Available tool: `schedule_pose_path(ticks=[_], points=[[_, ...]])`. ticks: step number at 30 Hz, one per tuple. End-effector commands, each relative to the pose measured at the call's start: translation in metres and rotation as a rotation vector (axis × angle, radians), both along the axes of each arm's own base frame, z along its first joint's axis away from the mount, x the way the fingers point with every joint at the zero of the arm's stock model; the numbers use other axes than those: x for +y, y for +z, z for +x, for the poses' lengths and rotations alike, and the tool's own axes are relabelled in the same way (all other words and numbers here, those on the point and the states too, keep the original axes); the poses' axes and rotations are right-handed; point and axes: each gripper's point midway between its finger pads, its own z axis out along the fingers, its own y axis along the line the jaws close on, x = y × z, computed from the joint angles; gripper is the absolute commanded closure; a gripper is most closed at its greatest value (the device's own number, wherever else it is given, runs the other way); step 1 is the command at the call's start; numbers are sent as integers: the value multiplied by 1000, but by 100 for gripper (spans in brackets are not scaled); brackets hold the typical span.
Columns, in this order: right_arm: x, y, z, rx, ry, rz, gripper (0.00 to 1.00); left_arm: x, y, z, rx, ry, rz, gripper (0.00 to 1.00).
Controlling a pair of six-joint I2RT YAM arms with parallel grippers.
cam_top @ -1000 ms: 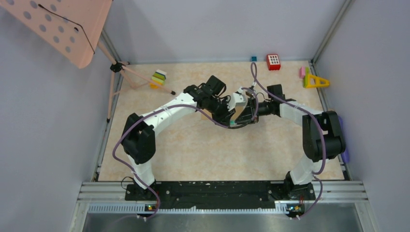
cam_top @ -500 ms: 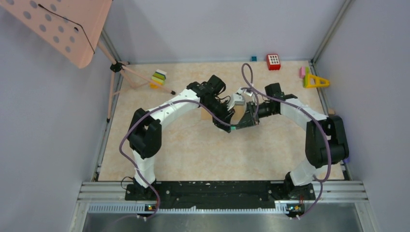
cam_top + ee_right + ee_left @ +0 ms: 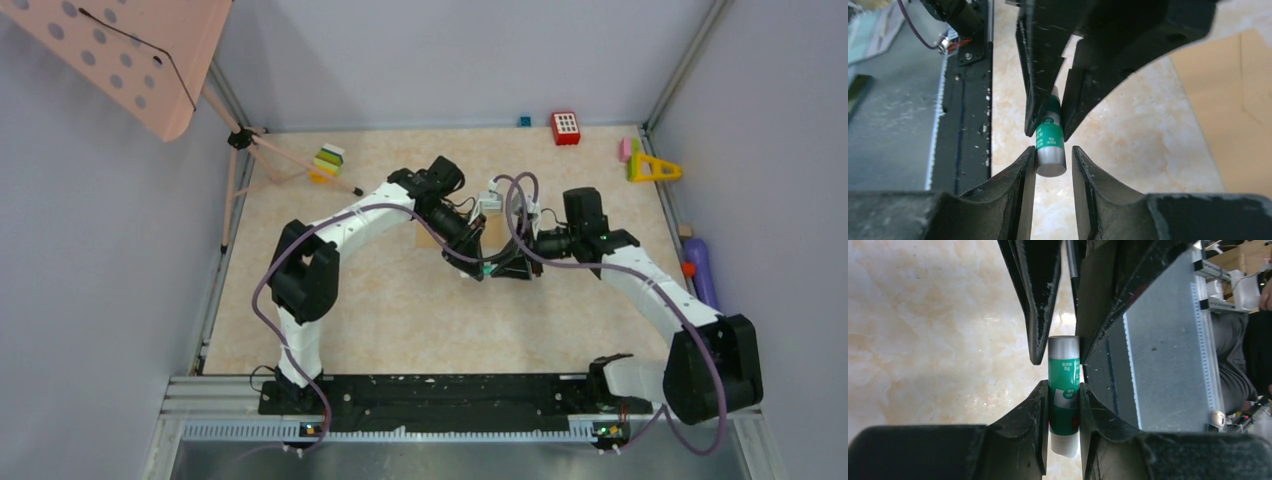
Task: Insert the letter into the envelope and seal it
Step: Screw the solid glue.
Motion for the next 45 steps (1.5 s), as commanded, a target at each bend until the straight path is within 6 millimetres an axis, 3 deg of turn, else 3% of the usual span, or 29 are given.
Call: schedule_pose_path(ticks=[1, 5, 10, 17, 20, 26, 30, 37, 45], points=[[9, 20, 3, -405, 83, 33, 67, -9, 23, -9, 88, -45, -102, 89], [5, 23, -2, -579, 116, 31, 60, -8, 26, -11, 102, -50, -113, 89], [-1, 22, 5, -448, 68, -31, 50, -4, 23, -2, 55, -20, -90, 89], [-14, 40, -16, -79, 89, 143, 49, 4, 22, 18, -51, 61, -45, 89], [-25, 50, -9, 63, 61, 221, 49, 6, 26, 24, -72, 79, -49, 90], [-32, 47, 8, 374, 4, 235, 53, 7, 30, 31, -118, 110, -45, 90], [-31, 33, 22, 758, -55, 198, 56, 8, 30, 40, -189, 143, -18, 90], [-26, 13, 36, 871, -41, 224, 64, 5, 18, 44, -264, 169, 50, 90], [-15, 12, 28, 859, 3, 208, 65, -1, 10, 43, -255, 158, 62, 90]])
